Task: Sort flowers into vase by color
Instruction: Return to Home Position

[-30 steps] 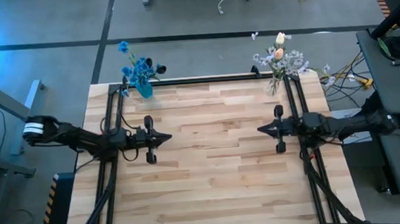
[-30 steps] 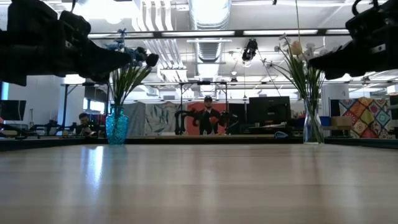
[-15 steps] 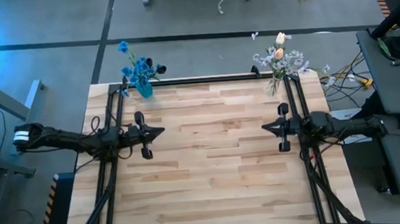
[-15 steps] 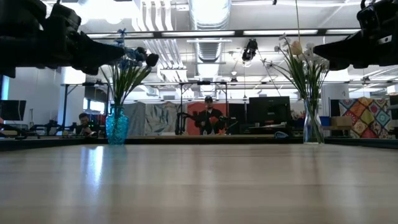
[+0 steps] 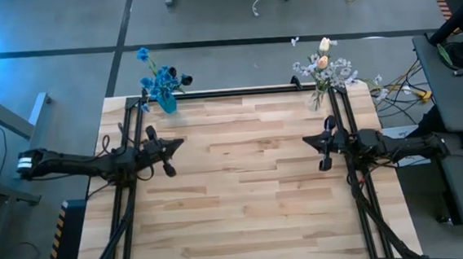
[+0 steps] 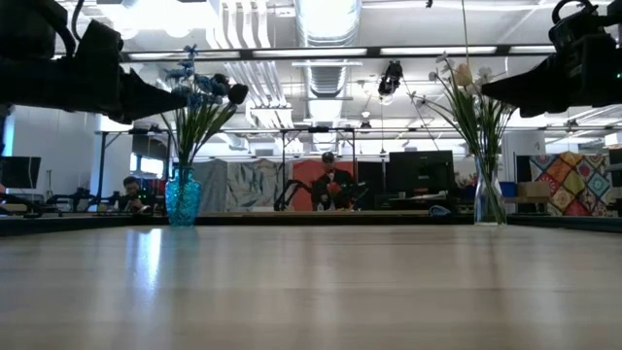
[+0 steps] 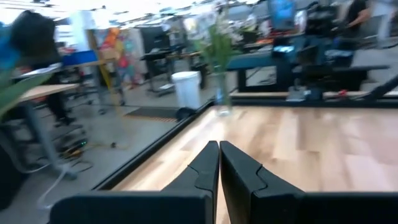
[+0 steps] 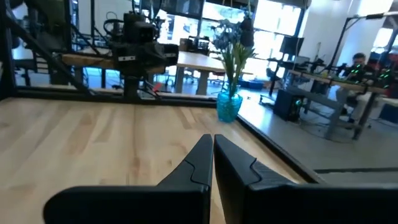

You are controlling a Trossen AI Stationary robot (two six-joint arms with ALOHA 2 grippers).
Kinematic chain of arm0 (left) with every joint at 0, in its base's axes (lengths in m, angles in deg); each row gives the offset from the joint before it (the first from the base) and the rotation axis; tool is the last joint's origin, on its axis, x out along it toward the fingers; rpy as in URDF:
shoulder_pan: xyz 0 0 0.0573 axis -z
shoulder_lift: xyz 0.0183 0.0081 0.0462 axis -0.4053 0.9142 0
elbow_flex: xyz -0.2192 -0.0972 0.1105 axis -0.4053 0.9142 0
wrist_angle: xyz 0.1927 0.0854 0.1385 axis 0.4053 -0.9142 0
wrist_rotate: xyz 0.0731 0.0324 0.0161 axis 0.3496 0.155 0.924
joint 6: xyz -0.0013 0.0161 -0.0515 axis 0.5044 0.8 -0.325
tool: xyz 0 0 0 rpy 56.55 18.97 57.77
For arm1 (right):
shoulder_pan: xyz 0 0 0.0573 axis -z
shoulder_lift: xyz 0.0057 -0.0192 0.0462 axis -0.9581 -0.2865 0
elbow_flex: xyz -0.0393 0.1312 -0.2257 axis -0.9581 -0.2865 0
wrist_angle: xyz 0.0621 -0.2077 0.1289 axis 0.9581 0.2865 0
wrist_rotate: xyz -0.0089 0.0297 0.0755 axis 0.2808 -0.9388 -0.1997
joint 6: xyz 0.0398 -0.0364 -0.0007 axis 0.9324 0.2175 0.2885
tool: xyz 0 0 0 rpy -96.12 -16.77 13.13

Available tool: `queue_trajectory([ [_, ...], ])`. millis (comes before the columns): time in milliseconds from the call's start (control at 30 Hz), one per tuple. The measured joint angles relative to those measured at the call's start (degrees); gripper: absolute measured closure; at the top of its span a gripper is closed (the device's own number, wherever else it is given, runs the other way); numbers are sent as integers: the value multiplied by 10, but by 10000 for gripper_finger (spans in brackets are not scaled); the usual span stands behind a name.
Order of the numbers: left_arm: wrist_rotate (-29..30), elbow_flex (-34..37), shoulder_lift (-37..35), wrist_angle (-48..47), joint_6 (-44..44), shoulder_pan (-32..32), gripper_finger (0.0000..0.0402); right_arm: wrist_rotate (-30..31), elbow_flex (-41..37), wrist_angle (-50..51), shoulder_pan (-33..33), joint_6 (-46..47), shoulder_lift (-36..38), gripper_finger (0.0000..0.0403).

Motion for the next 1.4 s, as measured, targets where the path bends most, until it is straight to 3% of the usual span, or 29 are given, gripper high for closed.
queue_trajectory([
  [133, 60, 0, -42, -63, -8, 0, 402, 7, 0, -1, 0, -15, 9, 394],
  [267, 61, 0, -118, -135, -8, 0, 402, 8, 0, -1, 0, -5, 9, 394],
  [467, 62, 0, -285, -252, -5, 0, 402, 19, 0, -2, 0, 2, 9, 394],
  [600, 73, 0, -271, -257, -16, -3, 402, 53, 0, -6, 0, 3, 9, 394],
  [700, 70, 0, -276, -258, -28, -4, 402, 43, -1, -8, 0, 5, 9, 394],
  [1033, -7, 0, -283, -260, -53, -7, 402, 80, -1, -8, 0, -12, 0, 394],
  [1400, 7, 0, -257, -260, -65, -7, 402, 82, -1, -8, 0, 1, -18, 394],
])
